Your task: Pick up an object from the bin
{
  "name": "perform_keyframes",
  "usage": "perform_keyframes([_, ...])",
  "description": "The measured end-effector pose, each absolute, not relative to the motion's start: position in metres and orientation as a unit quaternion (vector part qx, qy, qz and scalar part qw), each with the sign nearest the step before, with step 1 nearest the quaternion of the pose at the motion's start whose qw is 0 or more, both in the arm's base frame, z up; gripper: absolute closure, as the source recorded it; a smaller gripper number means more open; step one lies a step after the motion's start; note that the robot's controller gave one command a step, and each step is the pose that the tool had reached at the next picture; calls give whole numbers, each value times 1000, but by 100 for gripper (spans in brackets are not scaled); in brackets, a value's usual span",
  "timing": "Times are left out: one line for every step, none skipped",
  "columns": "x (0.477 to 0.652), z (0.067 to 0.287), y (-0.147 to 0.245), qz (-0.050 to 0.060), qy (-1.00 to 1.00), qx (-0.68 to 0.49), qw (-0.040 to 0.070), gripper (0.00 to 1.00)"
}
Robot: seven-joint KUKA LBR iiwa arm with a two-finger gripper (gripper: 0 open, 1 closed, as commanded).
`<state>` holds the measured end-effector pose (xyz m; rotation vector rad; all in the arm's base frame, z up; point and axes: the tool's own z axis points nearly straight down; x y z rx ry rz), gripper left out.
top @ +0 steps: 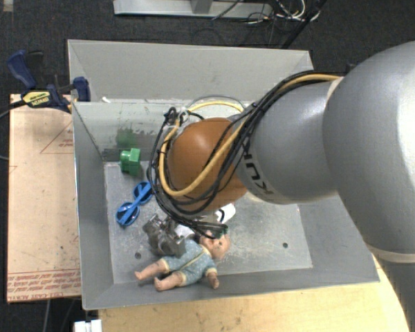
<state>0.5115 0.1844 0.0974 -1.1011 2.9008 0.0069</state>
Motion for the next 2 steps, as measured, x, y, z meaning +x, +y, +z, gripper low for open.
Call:
perform_keyframes([511,144,165,2,941,-337,19,100])
perform_keyframes([516,204,172,2,942,-336,19,100])
